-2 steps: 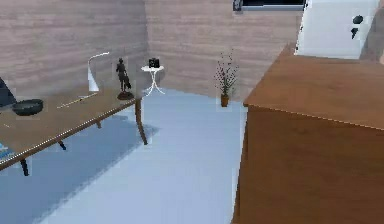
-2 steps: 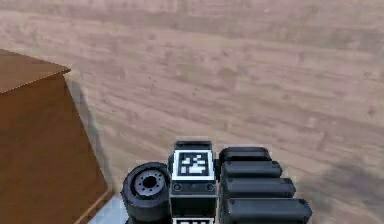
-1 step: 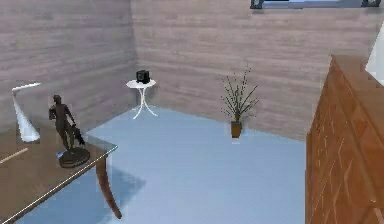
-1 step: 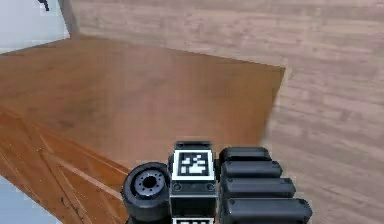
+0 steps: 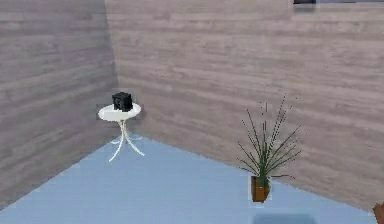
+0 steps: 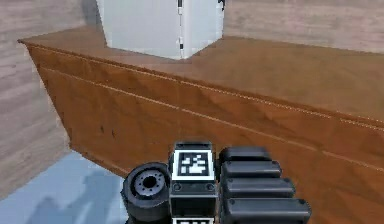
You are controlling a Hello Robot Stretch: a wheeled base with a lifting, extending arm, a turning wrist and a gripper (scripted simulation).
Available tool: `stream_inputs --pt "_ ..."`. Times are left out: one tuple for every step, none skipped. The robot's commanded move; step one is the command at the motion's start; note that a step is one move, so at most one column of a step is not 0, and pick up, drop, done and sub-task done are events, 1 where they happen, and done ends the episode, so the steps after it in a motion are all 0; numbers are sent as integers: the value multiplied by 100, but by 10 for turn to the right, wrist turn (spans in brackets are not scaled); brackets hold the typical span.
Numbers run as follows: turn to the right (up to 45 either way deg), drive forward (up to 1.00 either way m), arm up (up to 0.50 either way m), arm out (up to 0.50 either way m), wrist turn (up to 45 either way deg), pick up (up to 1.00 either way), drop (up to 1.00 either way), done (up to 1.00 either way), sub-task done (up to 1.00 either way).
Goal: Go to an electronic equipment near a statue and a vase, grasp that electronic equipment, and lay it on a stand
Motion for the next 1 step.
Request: stream_inputs --pt "-240 0 0 0 0 0 0 0 0"
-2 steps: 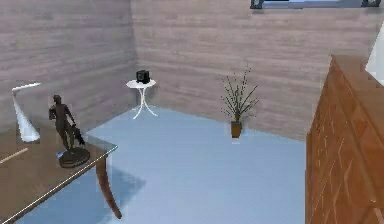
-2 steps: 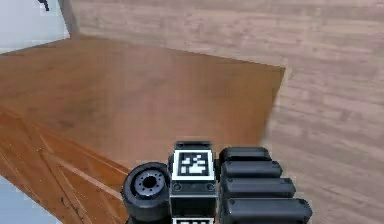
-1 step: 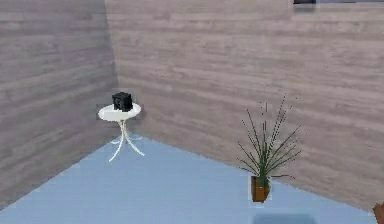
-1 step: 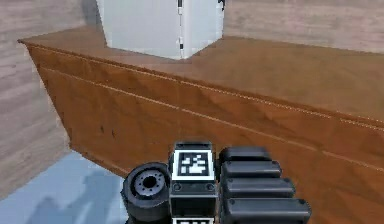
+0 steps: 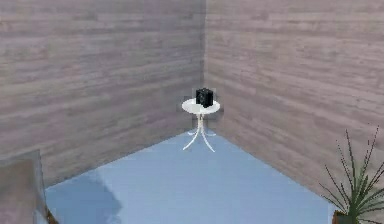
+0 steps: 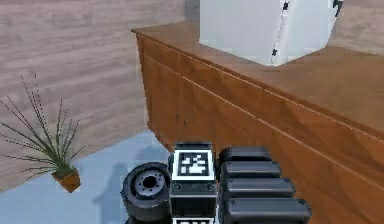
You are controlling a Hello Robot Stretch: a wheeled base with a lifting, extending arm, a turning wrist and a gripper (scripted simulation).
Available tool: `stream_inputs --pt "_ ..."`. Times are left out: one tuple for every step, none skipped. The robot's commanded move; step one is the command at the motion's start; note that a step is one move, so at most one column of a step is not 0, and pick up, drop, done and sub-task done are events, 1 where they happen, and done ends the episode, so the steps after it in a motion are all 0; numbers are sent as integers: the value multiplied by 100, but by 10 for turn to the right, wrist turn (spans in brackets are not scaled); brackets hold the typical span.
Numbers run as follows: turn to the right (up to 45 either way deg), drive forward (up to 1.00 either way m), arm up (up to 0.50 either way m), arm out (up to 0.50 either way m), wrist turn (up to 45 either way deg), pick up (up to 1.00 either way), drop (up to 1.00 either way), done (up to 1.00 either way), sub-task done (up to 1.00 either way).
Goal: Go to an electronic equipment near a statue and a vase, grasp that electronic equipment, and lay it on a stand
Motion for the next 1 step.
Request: stream_inputs --pt "0 10 0 0 0 0 0 0 0"
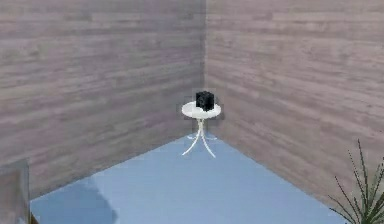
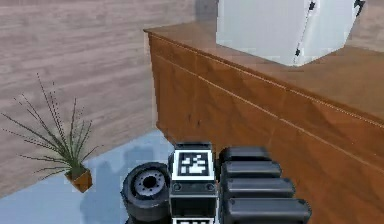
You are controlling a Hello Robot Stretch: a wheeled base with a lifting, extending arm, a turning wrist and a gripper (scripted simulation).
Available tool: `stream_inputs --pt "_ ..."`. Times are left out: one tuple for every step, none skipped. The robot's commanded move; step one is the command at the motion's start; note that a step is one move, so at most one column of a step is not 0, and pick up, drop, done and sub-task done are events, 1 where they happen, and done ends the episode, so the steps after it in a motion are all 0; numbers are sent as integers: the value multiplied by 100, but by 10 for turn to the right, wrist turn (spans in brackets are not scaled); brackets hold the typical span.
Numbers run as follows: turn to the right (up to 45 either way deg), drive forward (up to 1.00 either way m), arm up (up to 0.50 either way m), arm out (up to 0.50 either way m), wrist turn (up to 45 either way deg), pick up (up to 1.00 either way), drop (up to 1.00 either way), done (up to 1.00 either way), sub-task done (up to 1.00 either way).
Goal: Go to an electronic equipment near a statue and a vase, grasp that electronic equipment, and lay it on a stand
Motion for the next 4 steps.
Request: stream_inputs --pt "-120 0 0 0 0 0 0 0 0" --pt "0 30 0 0 0 0 0 0 0" --pt "30 0 0 0 0 0 0 0 0" --pt "0 100 0 0 0 0 0 0 0"
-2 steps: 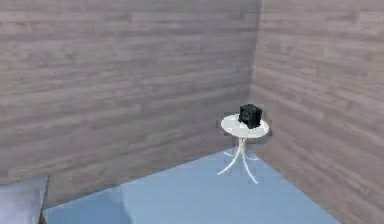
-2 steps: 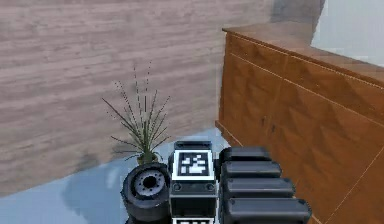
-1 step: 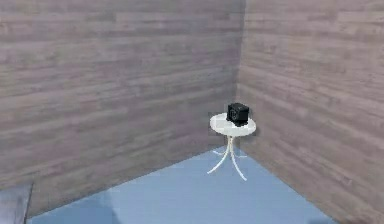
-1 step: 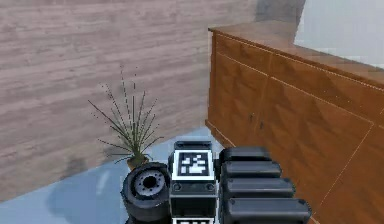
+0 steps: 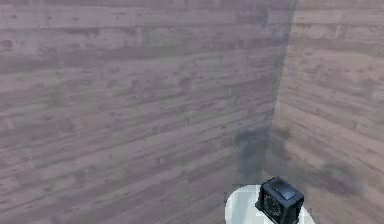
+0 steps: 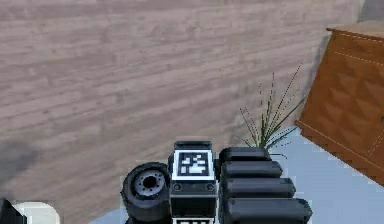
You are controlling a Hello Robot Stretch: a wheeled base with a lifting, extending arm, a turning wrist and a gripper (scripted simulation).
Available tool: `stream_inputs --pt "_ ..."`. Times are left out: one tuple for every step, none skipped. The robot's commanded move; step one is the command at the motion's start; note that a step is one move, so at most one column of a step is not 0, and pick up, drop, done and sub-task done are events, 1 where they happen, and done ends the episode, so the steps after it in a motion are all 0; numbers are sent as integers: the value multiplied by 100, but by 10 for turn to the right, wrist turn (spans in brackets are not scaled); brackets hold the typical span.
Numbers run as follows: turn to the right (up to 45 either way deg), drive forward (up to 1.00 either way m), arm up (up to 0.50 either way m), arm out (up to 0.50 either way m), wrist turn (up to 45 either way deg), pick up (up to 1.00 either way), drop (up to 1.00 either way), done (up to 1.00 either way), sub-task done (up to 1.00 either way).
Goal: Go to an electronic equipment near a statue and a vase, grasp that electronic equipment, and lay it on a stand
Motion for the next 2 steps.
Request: stream_inputs --pt "30 0 0 0 0 0 0 0 0" --pt "0 25 0 0 0 0 0 0 0"
